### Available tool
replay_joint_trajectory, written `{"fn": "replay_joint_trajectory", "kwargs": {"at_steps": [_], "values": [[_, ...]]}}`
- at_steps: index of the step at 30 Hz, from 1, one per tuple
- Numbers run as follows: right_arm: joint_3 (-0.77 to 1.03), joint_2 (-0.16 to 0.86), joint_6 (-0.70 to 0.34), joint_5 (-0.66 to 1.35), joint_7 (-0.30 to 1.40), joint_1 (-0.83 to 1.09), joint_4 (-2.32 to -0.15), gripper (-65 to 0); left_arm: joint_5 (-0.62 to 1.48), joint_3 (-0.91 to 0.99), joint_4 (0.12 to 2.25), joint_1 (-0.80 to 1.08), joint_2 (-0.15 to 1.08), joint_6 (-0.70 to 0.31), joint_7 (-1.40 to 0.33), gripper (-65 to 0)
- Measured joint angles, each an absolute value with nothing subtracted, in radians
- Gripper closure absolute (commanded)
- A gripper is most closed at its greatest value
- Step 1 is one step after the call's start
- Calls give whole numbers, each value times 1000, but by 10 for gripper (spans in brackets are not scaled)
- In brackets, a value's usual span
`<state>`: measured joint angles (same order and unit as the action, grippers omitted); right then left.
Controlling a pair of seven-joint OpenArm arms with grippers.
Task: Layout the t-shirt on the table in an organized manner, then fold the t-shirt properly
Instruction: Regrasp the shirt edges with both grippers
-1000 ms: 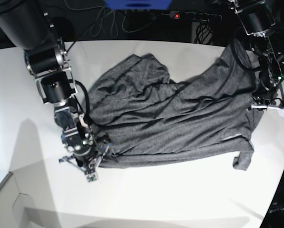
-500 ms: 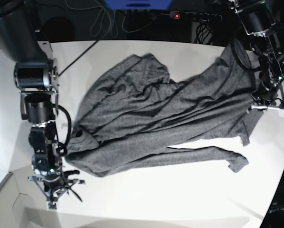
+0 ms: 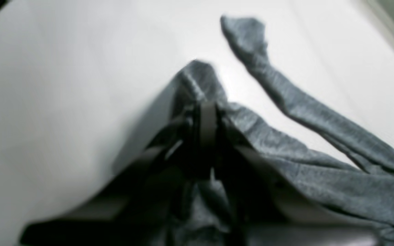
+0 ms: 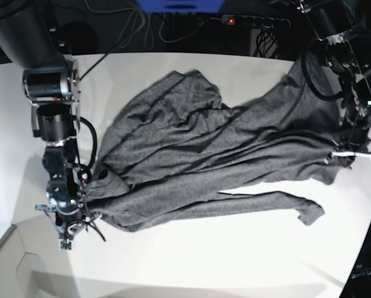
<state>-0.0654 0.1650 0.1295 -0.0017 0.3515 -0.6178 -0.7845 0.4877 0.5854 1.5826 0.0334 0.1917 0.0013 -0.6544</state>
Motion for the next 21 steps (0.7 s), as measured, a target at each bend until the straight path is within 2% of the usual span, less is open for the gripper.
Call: {"fn": "replay_joint_trajectory", "kwargs": {"at_steps": [4, 9, 18, 21], "values": [[-67, 164, 130, -1, 356, -563, -876, 0, 487, 586, 1563, 46, 197, 1, -652, -29], [-67, 165, 130, 0, 447, -545, -955, 0, 488, 587, 1550, 113, 196, 5, -656, -171], [-67, 166, 130, 0, 475, -497, -1016, 0, 493, 596, 1723, 275, 170, -3, -654, -176], [-68, 165, 130, -1, 469, -486, -1018, 0, 500, 694, 1748, 252, 163, -2, -648, -180]]}}
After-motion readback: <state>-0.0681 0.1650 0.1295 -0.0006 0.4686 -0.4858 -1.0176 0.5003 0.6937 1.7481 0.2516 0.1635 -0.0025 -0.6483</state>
